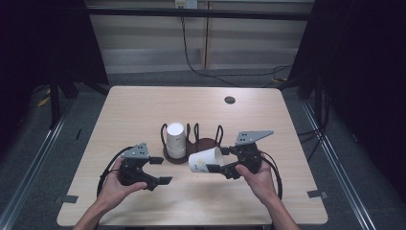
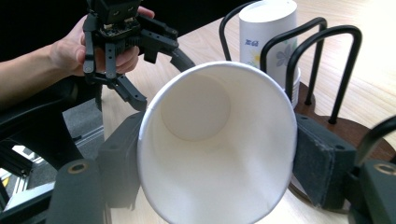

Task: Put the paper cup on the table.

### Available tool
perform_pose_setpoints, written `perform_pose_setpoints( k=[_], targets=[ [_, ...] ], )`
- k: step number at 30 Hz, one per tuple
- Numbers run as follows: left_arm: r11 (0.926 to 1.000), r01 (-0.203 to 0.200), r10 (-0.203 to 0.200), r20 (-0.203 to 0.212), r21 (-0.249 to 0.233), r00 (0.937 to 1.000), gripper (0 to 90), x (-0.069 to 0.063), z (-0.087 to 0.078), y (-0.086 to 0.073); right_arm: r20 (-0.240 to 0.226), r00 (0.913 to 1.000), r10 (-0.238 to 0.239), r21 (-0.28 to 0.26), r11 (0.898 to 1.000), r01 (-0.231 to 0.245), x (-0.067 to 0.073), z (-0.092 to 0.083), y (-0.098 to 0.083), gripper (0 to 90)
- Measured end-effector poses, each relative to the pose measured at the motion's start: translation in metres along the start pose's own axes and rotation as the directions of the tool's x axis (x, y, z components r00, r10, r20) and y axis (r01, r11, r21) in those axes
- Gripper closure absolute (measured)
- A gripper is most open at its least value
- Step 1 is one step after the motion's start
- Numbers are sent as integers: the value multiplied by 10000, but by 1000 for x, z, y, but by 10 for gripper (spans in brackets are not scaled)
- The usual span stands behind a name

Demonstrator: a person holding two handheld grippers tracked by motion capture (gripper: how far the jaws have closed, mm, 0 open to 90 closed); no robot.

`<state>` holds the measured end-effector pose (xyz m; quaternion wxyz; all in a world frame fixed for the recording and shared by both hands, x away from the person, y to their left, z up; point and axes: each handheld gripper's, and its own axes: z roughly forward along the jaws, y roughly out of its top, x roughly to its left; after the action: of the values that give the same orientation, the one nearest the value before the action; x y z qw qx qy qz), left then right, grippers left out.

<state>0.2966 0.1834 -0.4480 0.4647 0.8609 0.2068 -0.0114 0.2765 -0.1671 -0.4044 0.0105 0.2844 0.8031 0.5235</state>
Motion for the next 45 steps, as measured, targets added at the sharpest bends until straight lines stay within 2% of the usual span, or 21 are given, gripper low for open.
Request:
perform_pose_setpoints(
  k=[2,6,8,13,14,16,18,22,24,26,27,30,34,38,41,45],
  targets=[
    [9999,-100,101,-26,106,9999,188,-1,-1,-2,38,10000,16,6,10000,-16,-1,-2,-1,263],
    [9999,129,-129,40,-35,9999,201,-2,-3,-7,292,9996,38,196,9998,-44,-3,-7,-2,263],
    [9997,-43,43,18,222,10000,214,-1,-4,-9,374,9993,66,220,9997,-74,-5,-10,-3,263],
    [9999,-32,32,53,116,10000,220,1,-8,-13,656,9977,154,324,9993,-175,-8,-19,-5,263],
    [10000,68,-68,15,26,10000,220,1,-9,-13,702,9974,173,345,9992,-198,-9,-20,-5,263],
    [10000,25,-25,-199,16,9998,220,1,-11,-14,762,9969,179,396,9990,-210,-10,-24,-6,262],
    [10000,4,-4,-142,-14,9999,219,1,-12,-14,862,9961,194,483,9986,-236,-11,-27,-6,263],
    [9996,-106,111,-191,266,9998,188,-2,-12,-16,1074,9940,190,666,9974,-263,-14,-34,-5,262],
    [10000,-35,36,-354,41,9994,188,-2,-14,-17,1151,9932,195,579,9980,-263,-16,-39,-5,263],
    [9999,114,-117,-268,-119,9996,188,-3,-15,-18,1204,9925,189,602,9978,-263,-17,-42,-4,263],
    [9999,40,-43,-289,-106,9996,188,-2,-16,-19,1221,9923,191,620,9977,-268,-18,-43,-4,263],
    [9999,151,-151,-224,7,9996,188,-1,-19,-23,1344,9907,233,741,9967,-335,-21,-48,-4,263],
    [9995,298,-299,-329,-57,9990,188,1,-19,-30,1566,9871,333,750,9961,-455,-25,-56,-4,264],
    [9998,190,-192,-361,-52,9992,176,3,-19,-31,1850,9822,315,1043,9932,-515,-29,-61,-3,261],
    [9997,222,-224,-384,-64,9990,173,2,-19,-32,1965,9798,376,900,9944,-562,-32,-68,2,259],
    [9999,144,-144,-339,3,9993,172,2,-19,-32,2270,9733,334,1202,9908,-620,-37,-71,6,259]
  ],
)
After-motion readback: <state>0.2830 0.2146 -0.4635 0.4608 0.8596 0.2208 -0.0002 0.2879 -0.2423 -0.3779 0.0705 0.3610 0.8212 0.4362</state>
